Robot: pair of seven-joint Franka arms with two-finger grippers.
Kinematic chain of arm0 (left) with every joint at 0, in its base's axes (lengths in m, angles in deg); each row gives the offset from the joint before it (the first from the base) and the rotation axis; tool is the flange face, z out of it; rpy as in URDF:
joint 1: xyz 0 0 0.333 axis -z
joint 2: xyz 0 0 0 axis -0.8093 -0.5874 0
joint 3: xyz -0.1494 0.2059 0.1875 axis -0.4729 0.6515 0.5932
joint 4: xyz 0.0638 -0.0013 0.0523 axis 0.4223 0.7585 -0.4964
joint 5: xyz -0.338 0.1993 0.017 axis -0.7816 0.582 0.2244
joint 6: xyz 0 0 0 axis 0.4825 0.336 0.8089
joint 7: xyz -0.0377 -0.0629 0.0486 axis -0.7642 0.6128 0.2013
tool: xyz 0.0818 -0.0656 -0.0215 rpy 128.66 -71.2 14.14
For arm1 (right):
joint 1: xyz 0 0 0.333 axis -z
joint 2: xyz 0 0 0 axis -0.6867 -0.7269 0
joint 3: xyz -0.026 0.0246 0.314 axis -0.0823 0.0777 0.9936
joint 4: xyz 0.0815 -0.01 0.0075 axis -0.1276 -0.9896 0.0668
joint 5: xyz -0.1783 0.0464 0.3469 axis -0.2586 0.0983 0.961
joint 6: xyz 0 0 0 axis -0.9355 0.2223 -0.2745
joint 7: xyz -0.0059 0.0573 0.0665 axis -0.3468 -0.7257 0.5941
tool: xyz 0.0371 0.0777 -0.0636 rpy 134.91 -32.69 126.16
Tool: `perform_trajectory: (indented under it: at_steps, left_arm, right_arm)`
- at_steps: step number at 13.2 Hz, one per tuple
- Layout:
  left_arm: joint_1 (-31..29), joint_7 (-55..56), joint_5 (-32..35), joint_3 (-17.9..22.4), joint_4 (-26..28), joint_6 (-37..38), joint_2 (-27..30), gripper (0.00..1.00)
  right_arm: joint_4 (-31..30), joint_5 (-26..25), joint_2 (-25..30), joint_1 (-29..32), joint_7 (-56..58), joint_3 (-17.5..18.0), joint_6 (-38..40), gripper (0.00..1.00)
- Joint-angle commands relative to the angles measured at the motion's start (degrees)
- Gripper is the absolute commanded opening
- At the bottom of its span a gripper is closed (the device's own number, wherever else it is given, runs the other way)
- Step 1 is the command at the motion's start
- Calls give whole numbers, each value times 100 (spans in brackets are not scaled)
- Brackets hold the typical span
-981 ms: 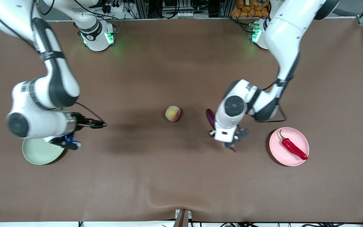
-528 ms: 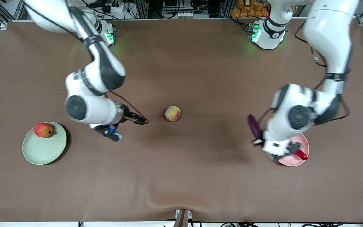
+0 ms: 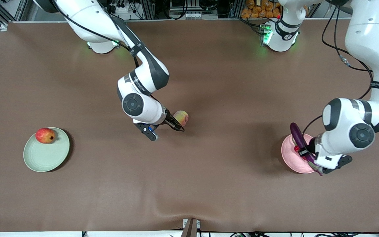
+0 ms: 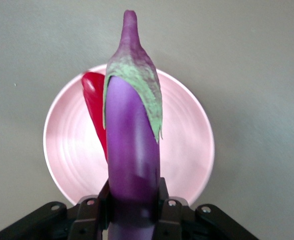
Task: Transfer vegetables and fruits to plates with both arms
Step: 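Lower the eggplant onto the pink plate while the right gripper lifts the peach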
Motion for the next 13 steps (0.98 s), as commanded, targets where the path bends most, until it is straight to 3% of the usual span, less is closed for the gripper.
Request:
perform_trajectory:
  at_steps: [1,7,8,9,10,12,13]
  left_arm:
    - [-8,196,54,-70,-18,-235,-119,0]
    - [36,162,125,-61,-237,-332,-392,0]
    - [62,162,133,-61,-264,-332,-419,0]
    - [80,153,133,-61,-273,-332,-454,0]
    - [80,118,133,-61,-273,-332,-472,0]
    - [89,83,133,-61,-360,-341,-542,0]
    - [89,83,133,-61,-378,-341,-568,0]
  right_arm:
    - [-241,95,-85,-265,-216,-71,-528,100]
    - [-488,103,-243,-485,-278,-71,-1102,100]
    - [-488,60,-270,-512,-269,-71,-1119,79]
    - [-480,51,-279,-503,-278,-80,-1111,26]
    - [-471,42,-279,-460,-243,-80,-1093,5]
    - [-419,7,-200,-337,-33,-159,-927,0]
    - [-253,-98,-139,-153,290,-290,-326,0]
